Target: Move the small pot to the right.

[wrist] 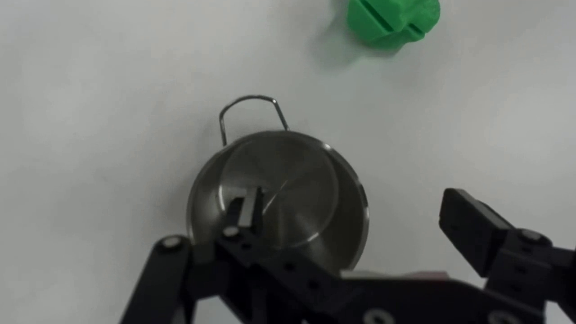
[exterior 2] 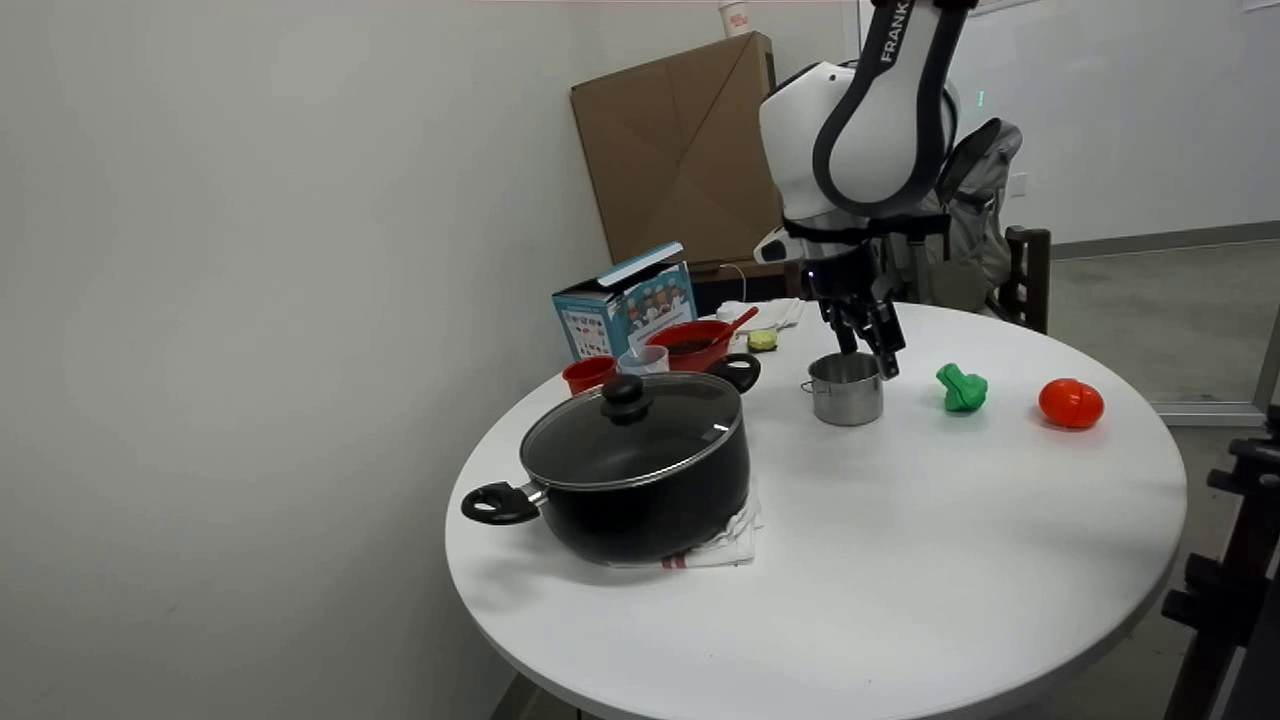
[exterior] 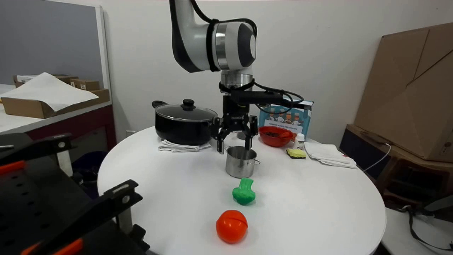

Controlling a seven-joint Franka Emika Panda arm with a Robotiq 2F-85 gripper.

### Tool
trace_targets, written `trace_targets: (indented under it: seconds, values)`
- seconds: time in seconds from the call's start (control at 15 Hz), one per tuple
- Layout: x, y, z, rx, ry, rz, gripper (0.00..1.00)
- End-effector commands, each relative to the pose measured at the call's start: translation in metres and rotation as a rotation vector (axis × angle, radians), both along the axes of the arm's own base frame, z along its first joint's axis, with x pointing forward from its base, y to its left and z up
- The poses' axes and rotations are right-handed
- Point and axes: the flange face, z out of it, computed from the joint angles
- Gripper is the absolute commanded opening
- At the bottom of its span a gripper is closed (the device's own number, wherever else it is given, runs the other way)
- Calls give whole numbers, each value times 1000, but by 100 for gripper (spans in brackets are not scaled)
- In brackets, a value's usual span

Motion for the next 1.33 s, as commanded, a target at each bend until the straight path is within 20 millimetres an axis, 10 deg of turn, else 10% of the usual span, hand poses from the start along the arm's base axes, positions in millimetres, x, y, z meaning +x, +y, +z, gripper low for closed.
trace_targets:
  seconds: [0.0,0.73,1.27]
  values:
    - [12,-3,-22,30,20,33,79]
    - [9,-3,-20,49,19,-32,0]
    - [38,-67,67,-11,-60,-420,1]
